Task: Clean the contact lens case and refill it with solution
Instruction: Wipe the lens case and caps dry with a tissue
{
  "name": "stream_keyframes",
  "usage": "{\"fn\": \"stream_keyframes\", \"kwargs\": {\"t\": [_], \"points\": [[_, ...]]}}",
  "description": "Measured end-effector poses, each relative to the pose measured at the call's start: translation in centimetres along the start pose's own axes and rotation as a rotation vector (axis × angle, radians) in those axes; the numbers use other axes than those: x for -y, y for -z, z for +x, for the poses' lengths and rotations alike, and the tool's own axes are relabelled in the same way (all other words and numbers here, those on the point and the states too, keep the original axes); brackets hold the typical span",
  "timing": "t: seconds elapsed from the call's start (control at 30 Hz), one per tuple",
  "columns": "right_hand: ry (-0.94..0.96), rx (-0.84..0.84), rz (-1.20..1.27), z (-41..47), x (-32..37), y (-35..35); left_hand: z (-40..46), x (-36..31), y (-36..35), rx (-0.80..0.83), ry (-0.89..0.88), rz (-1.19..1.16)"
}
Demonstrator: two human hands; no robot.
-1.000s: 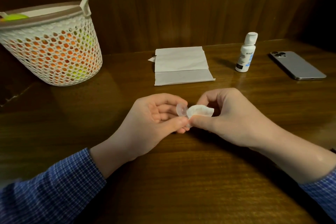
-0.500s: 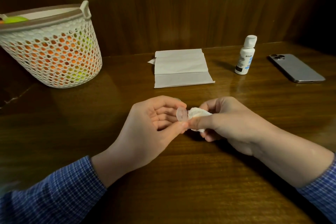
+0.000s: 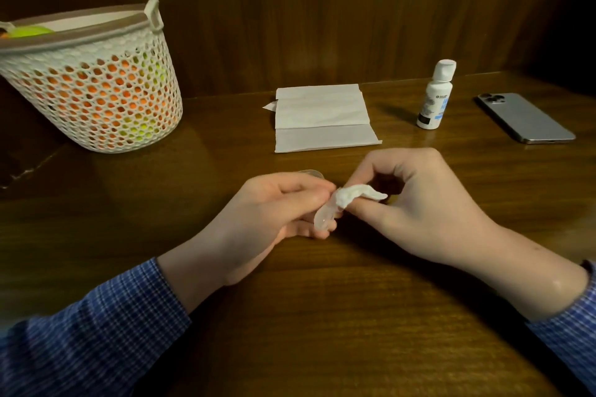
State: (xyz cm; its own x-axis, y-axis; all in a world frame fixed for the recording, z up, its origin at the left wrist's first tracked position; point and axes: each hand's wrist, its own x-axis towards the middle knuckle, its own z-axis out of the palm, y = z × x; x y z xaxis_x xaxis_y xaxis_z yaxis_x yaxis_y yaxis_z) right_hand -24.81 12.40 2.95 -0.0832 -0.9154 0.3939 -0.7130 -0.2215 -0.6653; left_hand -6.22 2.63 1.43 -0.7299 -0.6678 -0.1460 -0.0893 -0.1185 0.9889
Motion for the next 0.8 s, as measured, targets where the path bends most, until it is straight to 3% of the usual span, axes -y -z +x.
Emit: {"fn": "stream_keyframes", "kwargs": {"t": [0.13,0.3,0.67,0.8], "points": [[-0.003,0.043,-0.028,-0.2,0.2,-0.2,-0.2,0.3,0.3,0.049,-0.01,0.085],[-0.177,-0.002,0.094,0.0,0.4,-0.7,-0.2,0.7,0.7,0.056,-0.085,0.081],[-0.886,0.286,0.998,1.0,0.7,-1.0,-0.1,1.5,0.5,-0.033,-0.35,0.158],[-0.973,0.353,1.248,1.0,0.4,-0.6,0.3,1.3,0.4,0.004,-0.269,0.031]]}}
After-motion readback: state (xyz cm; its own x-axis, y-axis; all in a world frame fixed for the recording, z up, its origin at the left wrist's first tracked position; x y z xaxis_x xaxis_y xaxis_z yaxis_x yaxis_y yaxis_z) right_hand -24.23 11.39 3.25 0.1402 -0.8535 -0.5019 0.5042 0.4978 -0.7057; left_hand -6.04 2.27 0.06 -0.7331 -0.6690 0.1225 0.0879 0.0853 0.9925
